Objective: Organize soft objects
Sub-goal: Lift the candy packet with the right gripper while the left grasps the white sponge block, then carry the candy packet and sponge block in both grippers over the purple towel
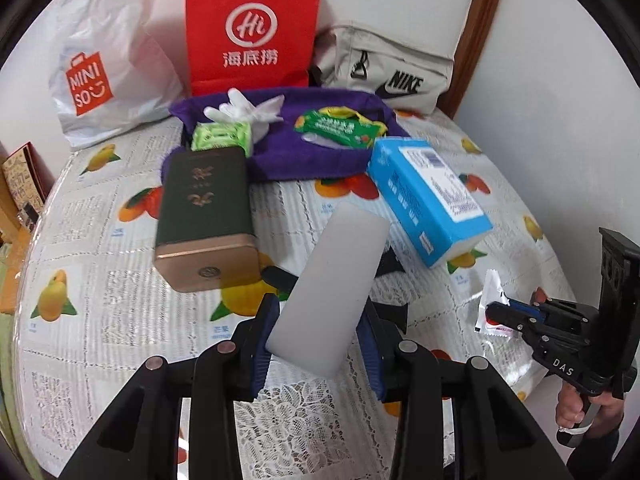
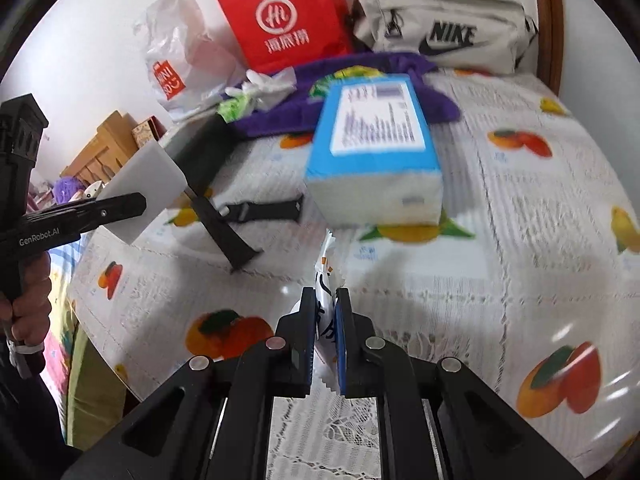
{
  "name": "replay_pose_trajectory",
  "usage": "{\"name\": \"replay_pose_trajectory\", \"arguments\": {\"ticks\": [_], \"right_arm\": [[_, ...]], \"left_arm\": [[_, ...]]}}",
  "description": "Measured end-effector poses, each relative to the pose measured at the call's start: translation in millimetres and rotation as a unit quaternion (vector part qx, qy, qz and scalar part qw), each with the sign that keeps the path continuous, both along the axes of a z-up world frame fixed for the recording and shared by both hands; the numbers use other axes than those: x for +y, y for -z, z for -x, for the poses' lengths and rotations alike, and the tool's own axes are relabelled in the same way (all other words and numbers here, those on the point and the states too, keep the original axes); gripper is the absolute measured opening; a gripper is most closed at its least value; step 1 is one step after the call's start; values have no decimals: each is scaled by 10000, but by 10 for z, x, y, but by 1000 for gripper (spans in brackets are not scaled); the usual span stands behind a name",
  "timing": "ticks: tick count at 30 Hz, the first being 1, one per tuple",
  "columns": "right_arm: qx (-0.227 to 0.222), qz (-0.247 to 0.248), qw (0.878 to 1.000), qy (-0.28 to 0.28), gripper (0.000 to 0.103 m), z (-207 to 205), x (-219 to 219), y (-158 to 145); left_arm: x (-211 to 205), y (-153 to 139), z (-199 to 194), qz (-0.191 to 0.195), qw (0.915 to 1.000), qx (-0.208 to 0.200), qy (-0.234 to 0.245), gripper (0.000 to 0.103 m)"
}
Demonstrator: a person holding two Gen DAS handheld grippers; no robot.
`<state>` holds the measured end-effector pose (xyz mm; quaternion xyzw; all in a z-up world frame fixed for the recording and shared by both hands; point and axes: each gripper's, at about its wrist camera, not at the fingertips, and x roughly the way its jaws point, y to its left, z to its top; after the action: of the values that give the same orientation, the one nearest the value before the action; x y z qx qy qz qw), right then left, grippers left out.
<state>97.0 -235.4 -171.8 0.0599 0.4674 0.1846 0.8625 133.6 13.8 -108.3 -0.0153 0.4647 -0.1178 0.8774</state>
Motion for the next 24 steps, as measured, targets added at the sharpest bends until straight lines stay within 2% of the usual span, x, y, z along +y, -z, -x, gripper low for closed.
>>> {"name": "replay_pose_trajectory", "arguments": {"ticks": [9,13,24], "right_arm": [[-534,76,9985,-101,9,-59,35,-531],[-698,107,9974,-113,9,-107,27,-704],[-1102,87,9938,-139,9,-353,38,-1123]], "left_arm": [[181,-315,-2,113,9991,-268,-301,37],[259,-422,-39,285,9983,-305,-418,37],[368,-762,-250,345,9962,-546,-580,37]]}}
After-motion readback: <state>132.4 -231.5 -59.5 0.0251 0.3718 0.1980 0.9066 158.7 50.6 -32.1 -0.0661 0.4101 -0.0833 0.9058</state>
